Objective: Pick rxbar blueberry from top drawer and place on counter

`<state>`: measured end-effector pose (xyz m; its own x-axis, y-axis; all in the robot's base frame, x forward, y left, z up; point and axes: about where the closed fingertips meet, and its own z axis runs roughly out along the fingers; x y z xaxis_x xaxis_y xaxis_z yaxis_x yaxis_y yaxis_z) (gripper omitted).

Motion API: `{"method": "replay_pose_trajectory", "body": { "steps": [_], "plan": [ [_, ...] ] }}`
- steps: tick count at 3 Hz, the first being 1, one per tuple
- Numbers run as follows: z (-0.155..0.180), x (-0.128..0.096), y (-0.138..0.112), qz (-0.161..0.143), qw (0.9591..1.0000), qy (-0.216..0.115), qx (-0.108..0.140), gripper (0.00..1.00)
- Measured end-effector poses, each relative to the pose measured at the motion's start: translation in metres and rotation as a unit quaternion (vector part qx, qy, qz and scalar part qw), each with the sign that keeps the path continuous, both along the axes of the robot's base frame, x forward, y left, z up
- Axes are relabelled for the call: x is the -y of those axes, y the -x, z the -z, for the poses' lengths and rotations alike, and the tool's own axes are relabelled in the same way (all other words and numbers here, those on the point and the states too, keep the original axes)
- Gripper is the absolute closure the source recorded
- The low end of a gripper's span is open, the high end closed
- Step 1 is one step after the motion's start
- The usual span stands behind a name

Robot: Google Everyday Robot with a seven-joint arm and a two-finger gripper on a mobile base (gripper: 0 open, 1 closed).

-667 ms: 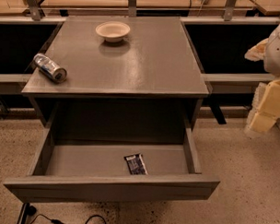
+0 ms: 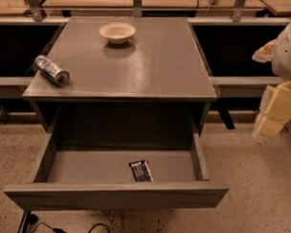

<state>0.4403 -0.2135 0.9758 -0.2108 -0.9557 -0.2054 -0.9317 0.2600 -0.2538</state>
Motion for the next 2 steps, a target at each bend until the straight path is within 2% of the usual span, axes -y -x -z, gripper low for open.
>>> {"method": "replay_pose_trajectory", "body": {
  "steps": [1, 2],
  "plan": [
    [0.012, -0.028, -0.014, -0.049, 0.9984, 0.019, 0.021, 0.0],
    [0.024, -0.065, -0.016, -0.119, 0.9909, 0.026, 0.058, 0.0]
  ]
}}
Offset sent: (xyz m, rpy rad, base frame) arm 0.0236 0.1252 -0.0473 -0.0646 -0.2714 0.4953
